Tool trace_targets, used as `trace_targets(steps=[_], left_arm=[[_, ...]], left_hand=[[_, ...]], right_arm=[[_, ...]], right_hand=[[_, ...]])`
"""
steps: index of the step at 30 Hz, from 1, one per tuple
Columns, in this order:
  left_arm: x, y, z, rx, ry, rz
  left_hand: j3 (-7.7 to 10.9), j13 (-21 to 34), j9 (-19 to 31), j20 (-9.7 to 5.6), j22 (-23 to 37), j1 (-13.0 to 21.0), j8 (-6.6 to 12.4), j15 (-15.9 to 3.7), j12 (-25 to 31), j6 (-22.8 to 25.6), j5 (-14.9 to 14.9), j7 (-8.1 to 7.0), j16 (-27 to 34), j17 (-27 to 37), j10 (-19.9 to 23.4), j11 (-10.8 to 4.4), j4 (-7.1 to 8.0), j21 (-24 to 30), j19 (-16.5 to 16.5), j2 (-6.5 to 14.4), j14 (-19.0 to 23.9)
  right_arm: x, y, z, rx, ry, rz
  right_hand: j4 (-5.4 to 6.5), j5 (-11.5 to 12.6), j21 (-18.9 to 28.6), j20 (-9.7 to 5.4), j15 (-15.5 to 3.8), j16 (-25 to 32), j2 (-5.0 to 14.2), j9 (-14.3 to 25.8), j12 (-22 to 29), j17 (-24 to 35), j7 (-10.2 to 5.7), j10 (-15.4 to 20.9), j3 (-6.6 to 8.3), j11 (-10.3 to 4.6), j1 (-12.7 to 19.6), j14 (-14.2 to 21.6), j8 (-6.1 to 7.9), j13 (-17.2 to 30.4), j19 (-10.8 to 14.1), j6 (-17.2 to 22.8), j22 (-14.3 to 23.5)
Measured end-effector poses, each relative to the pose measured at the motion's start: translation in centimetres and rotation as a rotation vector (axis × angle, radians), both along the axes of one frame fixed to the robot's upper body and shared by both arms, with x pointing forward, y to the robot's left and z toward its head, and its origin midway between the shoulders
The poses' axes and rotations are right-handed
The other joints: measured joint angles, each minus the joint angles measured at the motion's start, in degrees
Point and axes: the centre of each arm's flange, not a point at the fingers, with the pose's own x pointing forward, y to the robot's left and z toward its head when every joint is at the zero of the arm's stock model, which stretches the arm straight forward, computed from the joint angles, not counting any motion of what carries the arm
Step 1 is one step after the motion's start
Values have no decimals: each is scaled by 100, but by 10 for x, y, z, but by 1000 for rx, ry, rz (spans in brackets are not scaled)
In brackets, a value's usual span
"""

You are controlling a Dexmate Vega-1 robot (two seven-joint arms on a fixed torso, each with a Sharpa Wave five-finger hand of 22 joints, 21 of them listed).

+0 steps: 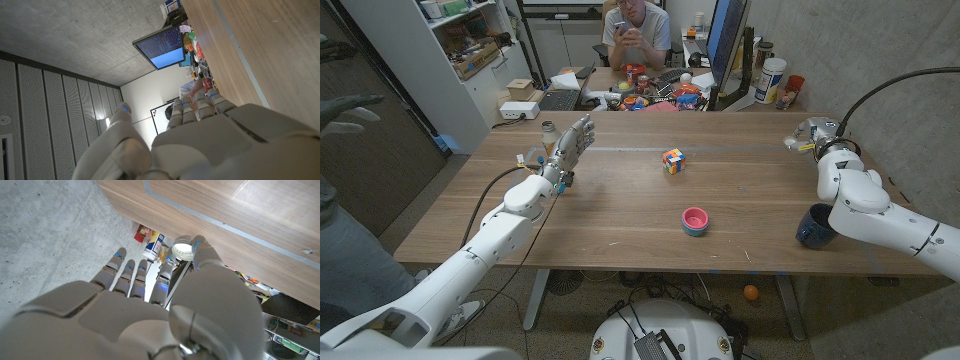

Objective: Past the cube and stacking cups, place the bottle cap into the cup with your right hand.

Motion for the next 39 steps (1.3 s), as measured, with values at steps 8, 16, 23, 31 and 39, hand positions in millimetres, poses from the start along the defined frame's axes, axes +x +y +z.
trace_targets(steps=[8, 16, 23, 31, 39], left_arm=[[3, -1, 4, 6, -4, -12], [6, -1, 7, 13, -6, -19], [9, -1, 10, 17, -7, -28], [13, -2, 11, 23, -3, -35], [17, -3, 14, 28, -1, -44]], left_hand=[[0, 0, 0, 0, 0, 0, 0, 0, 0, 0, 0, 0, 0, 0, -32, -32, 0, 0, 0, 0, 0], [0, 0, 0, 0, 0, 23, 0, -20, 0, 0, 0, 0, 0, 0, -55, -9, 0, 0, 0, 23, -20], [0, 0, 0, -1, 0, 23, 0, -20, 0, 0, 0, 0, 0, 0, -63, 0, 1, 0, 1, 23, -20], [1, 0, 0, -1, 0, 23, 0, -20, 0, 0, 0, 0, 0, 0, -63, 0, -47, 0, 1, 23, -20], [1, 0, 0, -1, 0, 23, 0, -20, 0, 0, 0, 0, 0, 0, -62, 0, -47, 0, 1, 23, -20]], right_arm=[[-18, -4, -4, 25, -16, -29], [-33, -5, -8, 43, -29, -48], [-49, -3, -13, 55, -43, -60], [-65, 1, -20, 57, -47, -59], [-79, 5, -28, 50, -63, -51]], right_hand=[[0, -39, -7, 9, -24, 0, 2, 0, 0, 0, 23, 31, 0, 31, -2, 40, 40, 0, 10, 21, 0], [-15, -89, -7, -31, -54, 0, 21, 1, 0, 0, 33, 91, 43, 29, -20, 70, 50, -1, 50, 28, 0], [-10, -94, -30, -31, -51, 0, 35, 0, 0, 0, 34, 90, 54, 29, -5, 73, 50, -1, 50, 26, 0], [-10, -133, -30, -32, -23, -23, 36, 0, 0, 0, 44, 90, 54, 29, -4, 101, 50, -1, 49, 15, 0], [-11, -133, -29, -31, -23, -23, 30, 1, 0, 0, 51, 90, 53, 29, 0, 100, 50, -1, 49, 7, 0]])
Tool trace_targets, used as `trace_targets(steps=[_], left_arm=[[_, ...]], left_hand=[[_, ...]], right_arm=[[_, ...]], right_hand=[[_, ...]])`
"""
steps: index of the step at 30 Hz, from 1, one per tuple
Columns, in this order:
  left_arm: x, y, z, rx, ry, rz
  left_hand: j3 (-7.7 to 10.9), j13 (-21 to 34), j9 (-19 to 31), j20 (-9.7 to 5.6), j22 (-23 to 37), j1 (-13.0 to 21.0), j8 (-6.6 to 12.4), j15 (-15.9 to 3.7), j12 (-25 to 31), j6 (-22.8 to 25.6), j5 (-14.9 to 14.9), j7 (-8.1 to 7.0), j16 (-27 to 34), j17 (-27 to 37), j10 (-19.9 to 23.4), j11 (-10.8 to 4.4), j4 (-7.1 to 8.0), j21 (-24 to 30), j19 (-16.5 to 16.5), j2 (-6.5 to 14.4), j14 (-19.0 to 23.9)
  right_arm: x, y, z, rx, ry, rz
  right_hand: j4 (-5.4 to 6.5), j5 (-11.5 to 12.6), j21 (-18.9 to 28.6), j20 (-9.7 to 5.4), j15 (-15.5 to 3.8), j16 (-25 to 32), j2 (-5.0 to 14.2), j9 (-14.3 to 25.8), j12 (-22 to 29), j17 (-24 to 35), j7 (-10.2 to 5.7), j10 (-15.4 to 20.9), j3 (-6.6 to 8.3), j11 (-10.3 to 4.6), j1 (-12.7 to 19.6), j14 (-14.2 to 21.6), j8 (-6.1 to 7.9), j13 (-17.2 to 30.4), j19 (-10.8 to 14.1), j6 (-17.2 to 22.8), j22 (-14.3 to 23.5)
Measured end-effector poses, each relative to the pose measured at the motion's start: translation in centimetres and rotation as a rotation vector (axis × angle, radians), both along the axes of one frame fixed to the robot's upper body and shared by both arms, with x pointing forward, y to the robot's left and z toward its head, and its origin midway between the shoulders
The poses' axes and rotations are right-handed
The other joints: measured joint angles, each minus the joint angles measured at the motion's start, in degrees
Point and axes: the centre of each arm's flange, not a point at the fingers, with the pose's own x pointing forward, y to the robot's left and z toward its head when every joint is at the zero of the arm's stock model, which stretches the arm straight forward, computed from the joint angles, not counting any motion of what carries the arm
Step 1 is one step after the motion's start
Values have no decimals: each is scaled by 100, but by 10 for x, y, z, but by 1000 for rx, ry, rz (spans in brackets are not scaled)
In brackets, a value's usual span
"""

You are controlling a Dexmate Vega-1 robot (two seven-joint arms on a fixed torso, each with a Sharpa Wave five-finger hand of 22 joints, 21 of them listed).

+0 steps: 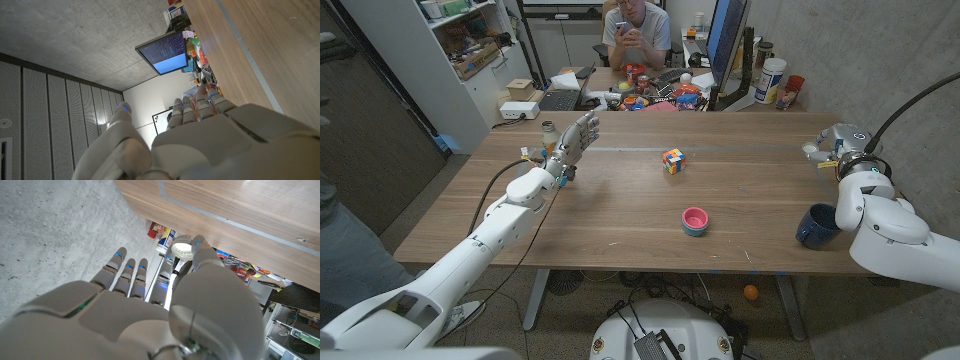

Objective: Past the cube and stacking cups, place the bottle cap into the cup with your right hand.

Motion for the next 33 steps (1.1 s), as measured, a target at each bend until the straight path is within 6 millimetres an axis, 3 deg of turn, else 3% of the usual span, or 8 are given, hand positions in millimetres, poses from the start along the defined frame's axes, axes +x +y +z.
trace_targets(steps=[8, 33], left_arm=[[5, 0, 4, 4, -1, 1], [17, -21, 13, 45, 8, -24]], left_hand=[[0, 0, 0, 0, 0, 0, 0, 0, 0, 0, 0, 0, 0, 0, 0, 0, 0, 0, 0, 0, 0], [0, 0, 0, -21, 0, 0, 0, 25, 0, 0, 0, 0, 0, 0, 0, 0, 1, -6, -21, 0, -25]], right_arm=[[-10, 2, -5, -6, -28, 5], [-53, -10, -51, -28, -49, 47]], right_hand=[[0, -39, 0, 0, 0, 0, -1, 0, 0, 30, -1, 32, 0, -32, 0, 0, -1, 0, 0, 0, 0], [16, -134, 0, -64, -112, 0, -1, 0, 0, 28, 62, 175, 15, -112, -4, 176, 32, -1, 64, 63, 0]])
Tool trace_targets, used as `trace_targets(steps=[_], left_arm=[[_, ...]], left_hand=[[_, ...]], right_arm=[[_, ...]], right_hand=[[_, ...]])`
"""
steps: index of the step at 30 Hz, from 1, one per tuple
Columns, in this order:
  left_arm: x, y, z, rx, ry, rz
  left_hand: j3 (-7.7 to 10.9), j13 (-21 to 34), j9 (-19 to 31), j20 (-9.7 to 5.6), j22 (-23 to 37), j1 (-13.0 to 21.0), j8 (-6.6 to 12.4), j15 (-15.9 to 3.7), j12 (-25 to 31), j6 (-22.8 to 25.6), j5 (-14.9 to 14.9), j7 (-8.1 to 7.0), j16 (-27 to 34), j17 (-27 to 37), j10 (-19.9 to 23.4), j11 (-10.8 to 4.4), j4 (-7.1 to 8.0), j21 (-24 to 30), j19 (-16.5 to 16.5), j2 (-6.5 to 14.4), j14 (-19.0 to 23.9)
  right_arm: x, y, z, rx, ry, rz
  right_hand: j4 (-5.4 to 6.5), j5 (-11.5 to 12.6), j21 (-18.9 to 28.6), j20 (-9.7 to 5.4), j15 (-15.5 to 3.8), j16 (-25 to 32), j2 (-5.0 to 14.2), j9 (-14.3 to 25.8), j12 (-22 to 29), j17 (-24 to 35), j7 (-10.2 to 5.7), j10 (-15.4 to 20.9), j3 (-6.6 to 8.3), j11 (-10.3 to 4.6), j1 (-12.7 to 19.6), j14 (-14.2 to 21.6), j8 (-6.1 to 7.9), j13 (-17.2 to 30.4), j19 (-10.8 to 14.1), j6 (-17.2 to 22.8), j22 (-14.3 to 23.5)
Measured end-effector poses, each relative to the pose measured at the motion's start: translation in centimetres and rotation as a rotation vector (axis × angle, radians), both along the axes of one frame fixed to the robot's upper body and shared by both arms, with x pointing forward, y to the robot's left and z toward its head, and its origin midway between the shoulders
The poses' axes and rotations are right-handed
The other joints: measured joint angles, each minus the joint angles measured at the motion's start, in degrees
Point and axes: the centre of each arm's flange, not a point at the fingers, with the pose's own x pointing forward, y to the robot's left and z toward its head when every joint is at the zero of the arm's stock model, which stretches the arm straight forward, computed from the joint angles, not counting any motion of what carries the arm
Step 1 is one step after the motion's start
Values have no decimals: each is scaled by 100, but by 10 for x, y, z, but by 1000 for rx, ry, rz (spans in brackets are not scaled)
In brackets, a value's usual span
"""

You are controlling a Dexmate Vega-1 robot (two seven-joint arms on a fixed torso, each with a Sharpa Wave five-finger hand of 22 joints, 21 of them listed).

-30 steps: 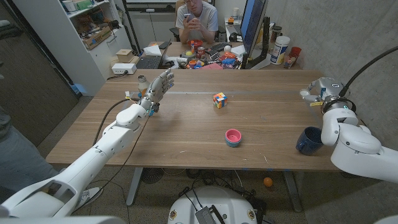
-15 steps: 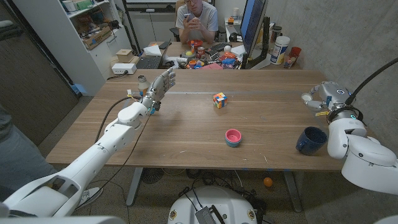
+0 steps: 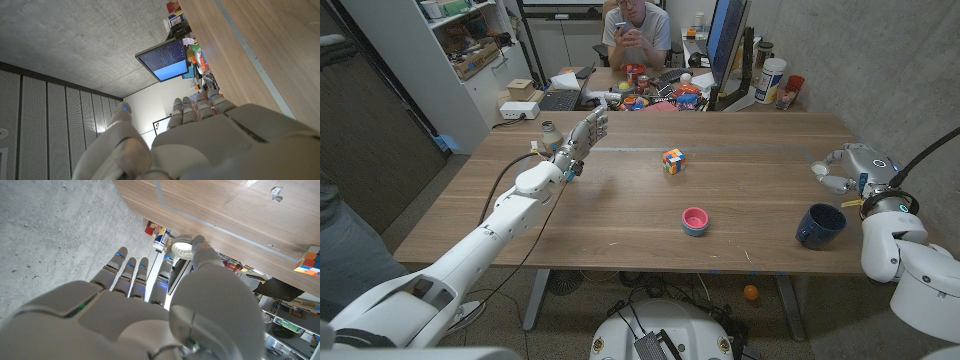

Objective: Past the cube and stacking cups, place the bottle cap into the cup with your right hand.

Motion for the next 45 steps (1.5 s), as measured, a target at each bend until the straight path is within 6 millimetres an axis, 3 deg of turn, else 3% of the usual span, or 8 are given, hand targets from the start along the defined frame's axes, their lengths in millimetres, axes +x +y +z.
trace_targets(steps=[25, 31, 33, 45], left_arm=[[2, -17, 9, 37, -3, -12], [2, -19, 10, 42, -2, -14], [1, -20, 11, 45, -4, -16], [0, -22, 14, 50, -6, -16]], left_hand=[[-24, 0, 0, 0, 0, 0, 0, -1, 0, 0, 0, 0, 0, 0, 0, 0, -24, -16, 1, 0, 1], [-24, 0, 0, 32, 0, 0, 0, -1, 0, 0, 0, 0, 0, 0, 0, 0, -24, -16, -32, 0, 1], [-24, 0, 0, 32, 0, 0, 0, 5, 0, -2, 0, 2, 0, 0, 0, 0, -24, -16, -31, 0, -5], [-24, 0, 0, 32, 0, 0, 0, 18, 0, -21, 0, 21, 0, 0, -31, 31, -24, -16, -31, 0, -18]], right_arm=[[-31, -12, -40, 8, 24, -11], [-33, -9, -52, 27, 40, -9], [-33, -7, -53, 22, 40, -2], [-30, 0, -66, 41, 66, 20]], right_hand=[[0, -40, 0, -18, -61, 24, 13, 0, 0, 27, 23, 82, 0, -41, -15, 61, 0, 0, 59, 23, 0], [0, -45, 0, -59, -78, 23, -15, 0, 0, 26, 41, 82, 0, -41, -43, 78, 0, 0, 101, 41, 0], [1, -46, 0, -59, -93, 23, -40, 1, 0, 27, 42, 84, 0, -38, -68, 92, 85, 0, 101, 42, 0], [1, -49, -23, -60, -83, 23, -41, 1, -44, 26, 41, 101, 0, -21, -68, 102, 88, 0, 101, 41, 0]])
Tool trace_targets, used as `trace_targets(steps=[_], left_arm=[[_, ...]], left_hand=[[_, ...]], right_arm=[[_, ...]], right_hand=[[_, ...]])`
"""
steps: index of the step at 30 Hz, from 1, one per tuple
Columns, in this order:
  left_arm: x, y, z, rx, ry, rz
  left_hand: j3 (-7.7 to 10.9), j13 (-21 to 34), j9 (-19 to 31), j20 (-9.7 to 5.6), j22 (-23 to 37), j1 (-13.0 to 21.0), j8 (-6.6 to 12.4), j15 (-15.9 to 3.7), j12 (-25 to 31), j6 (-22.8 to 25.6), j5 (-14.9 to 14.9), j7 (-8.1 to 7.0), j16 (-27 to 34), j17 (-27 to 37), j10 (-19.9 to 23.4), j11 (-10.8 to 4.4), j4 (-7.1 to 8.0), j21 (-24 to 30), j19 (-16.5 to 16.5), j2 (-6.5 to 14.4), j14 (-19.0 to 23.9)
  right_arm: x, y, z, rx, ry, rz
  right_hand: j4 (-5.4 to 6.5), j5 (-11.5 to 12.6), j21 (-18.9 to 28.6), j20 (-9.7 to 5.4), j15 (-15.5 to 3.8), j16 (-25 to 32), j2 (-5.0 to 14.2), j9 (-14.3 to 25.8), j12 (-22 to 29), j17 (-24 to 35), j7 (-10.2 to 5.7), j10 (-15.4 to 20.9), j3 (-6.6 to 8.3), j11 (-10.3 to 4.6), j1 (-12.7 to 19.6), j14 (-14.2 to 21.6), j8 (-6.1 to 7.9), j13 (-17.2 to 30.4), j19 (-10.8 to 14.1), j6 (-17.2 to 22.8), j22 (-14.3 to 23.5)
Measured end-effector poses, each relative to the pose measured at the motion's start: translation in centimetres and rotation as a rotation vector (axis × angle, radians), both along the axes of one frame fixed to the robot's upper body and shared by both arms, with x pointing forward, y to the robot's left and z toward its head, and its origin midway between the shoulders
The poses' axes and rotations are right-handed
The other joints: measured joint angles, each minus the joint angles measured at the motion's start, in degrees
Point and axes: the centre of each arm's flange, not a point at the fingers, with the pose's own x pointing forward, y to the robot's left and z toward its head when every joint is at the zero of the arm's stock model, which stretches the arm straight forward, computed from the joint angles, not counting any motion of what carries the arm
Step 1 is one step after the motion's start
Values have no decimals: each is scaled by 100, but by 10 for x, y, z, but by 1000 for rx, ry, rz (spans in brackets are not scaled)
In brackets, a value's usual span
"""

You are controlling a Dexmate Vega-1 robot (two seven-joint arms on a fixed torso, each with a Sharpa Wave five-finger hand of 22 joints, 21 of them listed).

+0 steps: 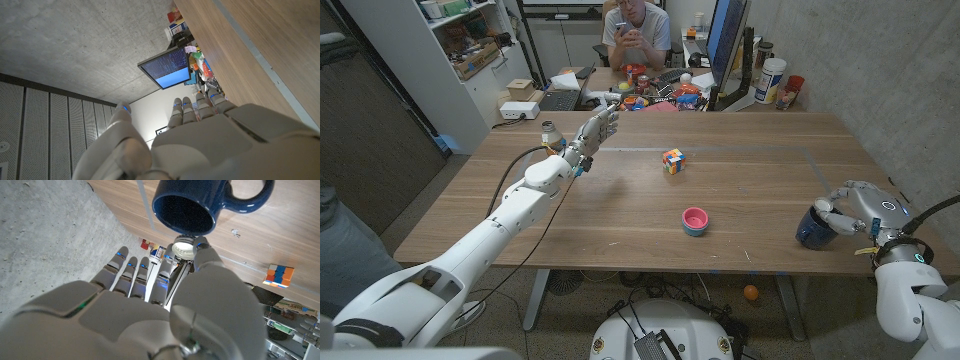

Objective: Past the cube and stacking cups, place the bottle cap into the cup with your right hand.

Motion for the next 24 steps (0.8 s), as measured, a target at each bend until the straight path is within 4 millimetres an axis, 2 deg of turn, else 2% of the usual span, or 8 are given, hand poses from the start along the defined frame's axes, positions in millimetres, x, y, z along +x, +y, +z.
trace_targets(steps=[13, 14, 17, 22, 24], left_arm=[[0, 0, 0, -4, 0, 4], [-1, 0, -3, -3, 4, 2], [-1, 0, -4, -4, 5, 2], [-1, 0, -4, -5, 6, 3], [-1, 0, -5, -5, 7, 2]], left_hand=[[0, 0, 0, -1, 0, 0, 0, 0, 0, 0, 0, 0, 0, 0, -30, -31, 0, 0, -64, 0, 0], [0, 0, 0, -1, 0, 0, 0, 0, 0, 0, 0, 0, 0, 0, -30, -31, 0, 0, -64, 0, 0], [0, 0, 0, -1, 0, 0, 0, 0, 0, 0, 0, 0, 0, 0, -30, -31, 0, 0, -64, 0, 0], [0, 0, 0, -1, 0, 0, 0, 0, 0, 0, 0, 0, 0, 0, -30, -31, 0, 0, -64, 0, 0], [0, 0, 0, -1, 0, 0, 0, 0, 0, 0, 0, 0, 0, 0, -30, -30, 0, 0, -64, 0, 0]], right_arm=[[-1, -2, -9, 35, 15, -9], [0, -2, -12, 35, 40, -10], [0, -3, -14, 43, 46, -15], [-1, -4, -17, 54, 55, -23], [-1, -5, -17, 57, 56, -25]], right_hand=[[1, -17, 0, 0, 0, 0, -21, 15, 0, 28, -1, 0, 1, 0, -21, -1, -4, 0, 0, -1, 0], [36, -17, 0, 0, 0, 0, -21, 15, 0, 27, -1, 0, 36, 0, -21, -1, -5, 0, 0, -1, 0], [42, -18, -14, 0, 0, 0, -20, 15, 0, 27, -3, 0, 42, 0, -21, -1, -10, 0, 0, -3, 0], [67, -82, -22, 44, 59, -23, 26, 11, -79, 39, -269, -54, 31, 54, -66, -60, -277, 0, -45, -323, 0], [89, -82, -22, 43, 84, -23, 28, -33, -90, 54, -267, -87, 40, 40, -67, -85, -382, 0, -44, -527, 0]])
